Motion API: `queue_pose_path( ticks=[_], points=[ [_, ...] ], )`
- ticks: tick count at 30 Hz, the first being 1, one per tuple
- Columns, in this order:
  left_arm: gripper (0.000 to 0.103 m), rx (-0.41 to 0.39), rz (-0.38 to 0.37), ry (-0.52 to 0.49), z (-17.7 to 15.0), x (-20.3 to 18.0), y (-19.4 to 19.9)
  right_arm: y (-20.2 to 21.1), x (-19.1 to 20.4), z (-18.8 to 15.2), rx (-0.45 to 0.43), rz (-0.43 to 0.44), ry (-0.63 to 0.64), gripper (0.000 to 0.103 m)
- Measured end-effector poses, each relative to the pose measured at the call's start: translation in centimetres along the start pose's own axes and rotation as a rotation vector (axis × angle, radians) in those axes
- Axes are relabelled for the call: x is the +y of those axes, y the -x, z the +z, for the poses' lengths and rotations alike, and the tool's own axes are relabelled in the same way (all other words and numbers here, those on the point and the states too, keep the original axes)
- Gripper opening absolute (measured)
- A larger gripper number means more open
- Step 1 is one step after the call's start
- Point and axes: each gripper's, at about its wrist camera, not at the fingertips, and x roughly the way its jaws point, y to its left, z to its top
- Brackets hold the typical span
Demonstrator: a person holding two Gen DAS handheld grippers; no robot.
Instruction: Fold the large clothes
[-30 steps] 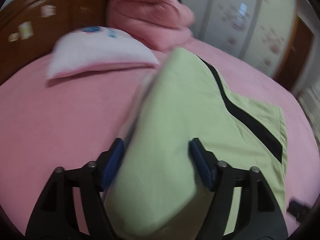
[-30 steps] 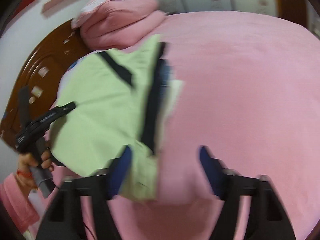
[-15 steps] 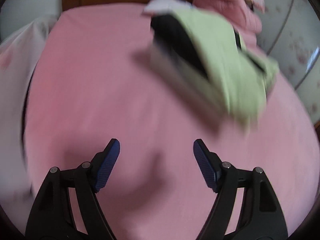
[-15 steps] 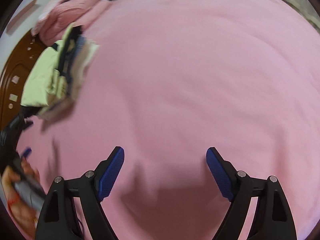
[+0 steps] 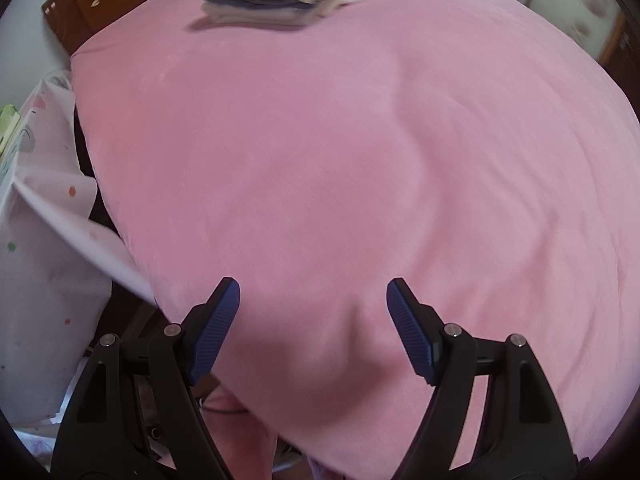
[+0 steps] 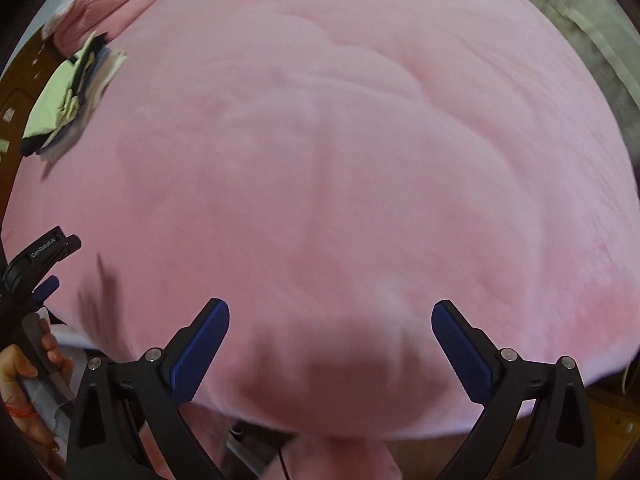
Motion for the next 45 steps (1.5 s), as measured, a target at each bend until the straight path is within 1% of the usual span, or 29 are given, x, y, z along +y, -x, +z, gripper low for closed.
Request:
queue_pose_path(
  ticks=[2,4,5,6,8,11,12,15,16,17,19,21,22,24,27,30,32,33,35,39,42,45],
  points=[
    [0.074,0.008,-0.018,-0.046,-2.0,-1.8,1.5,0.9,-3.5,-1.6,-0.002,0.016,-0.075,0.102],
    [0.074,-0.003,-0.011,-0.143,-3.7,-4.0,3.4,1.7,-6.1,-2.9,-0.004,0.03,-0.147,0.102],
    [0.074,-0.008,-0.006,-0.176,-3.8,-4.3,4.0,1.9,-6.7,-3.3,-0.007,0.033,-0.169,0.102],
    [0.074,-0.012,-0.001,-0.221,-4.5,-5.2,4.8,2.5,-7.9,-3.9,-0.014,0.038,-0.202,0.102],
    [0.074,-0.006,-0.001,-0.286,-6.2,-6.4,6.5,3.6,-8.8,-4.8,-0.013,0.037,-0.231,0.102],
    [0.074,0.032,-0.018,-0.359,-8.2,-7.5,8.8,5.3,-9.4,-5.4,-0.001,0.056,-0.234,0.102],
    [0.074,0.04,-0.027,-0.399,-8.8,-7.8,9.8,6.2,-8.6,-4.5,-0.001,0.06,-0.227,0.102],
    [0.074,0.028,-0.014,-0.502,-9.5,-7.8,12.7,9.3,-8.2,-4.7,-0.012,0.069,-0.184,0.102],
    [0.074,0.026,-0.005,-0.521,-9.8,-7.7,13.4,10.3,-7.6,-4.7,-0.017,0.066,-0.173,0.102],
    [0.074,0.031,-0.015,-0.535,-10.0,-7.5,14.5,11.4,-7.3,-4.7,-0.021,0.061,-0.166,0.102],
    [0.074,0.055,-0.049,-0.526,-9.5,-7.0,15.5,13.2,-6.8,-4.8,-0.015,0.058,-0.157,0.102],
    [0.074,0.089,-0.127,-0.497,-8.6,-6.2,16.8,14.5,-6.2,-4.9,0.008,0.057,-0.15,0.102],
    [0.074,0.087,-0.16,-0.484,-8.1,-6.0,17.7,15.1,-5.8,-5.0,0.016,0.058,-0.147,0.102],
    [0.074,0.064,-0.206,-0.514,-7.2,-5.7,19.1,16.8,-5.4,-4.9,0.011,0.058,-0.144,0.102],
    [0.074,0.073,-0.237,-0.582,-5.8,-5.8,20.8,18.8,-4.0,-5.2,-0.009,0.038,-0.138,0.102],
    [0.074,0.062,-0.274,-0.59,-4.9,-5.4,22.6,20.3,-2.3,-4.9,-0.011,0.037,-0.143,0.102],
    [0.074,0.032,-0.302,-0.598,-4.0,-5.1,23.6,21.2,-1.1,-4.5,-0.015,0.049,-0.137,0.103],
    [0.074,0.023,-0.31,-0.604,-3.4,-5.1,23.8,21.8,-0.4,-4.3,-0.022,0.058,-0.127,0.103],
    [0.074,0.002,-0.3,-0.601,-2.8,-5.1,24.6,22.9,0.8,-4.0,-0.046,0.066,-0.098,0.103],
    [0.074,-0.041,-0.293,-0.57,-2.1,-4.9,25.9,24.9,3.2,-4.0,-0.091,0.045,-0.049,0.102],
    [0.074,-0.039,-0.304,-0.562,-1.8,-4.5,26.2,26.2,4.5,-4.1,-0.119,0.038,-0.015,0.102],
    [0.074,-0.03,-0.311,-0.531,-1.8,-4.0,25.8,26.9,5.4,-3.7,-0.13,0.021,0.013,0.102]
  ],
)
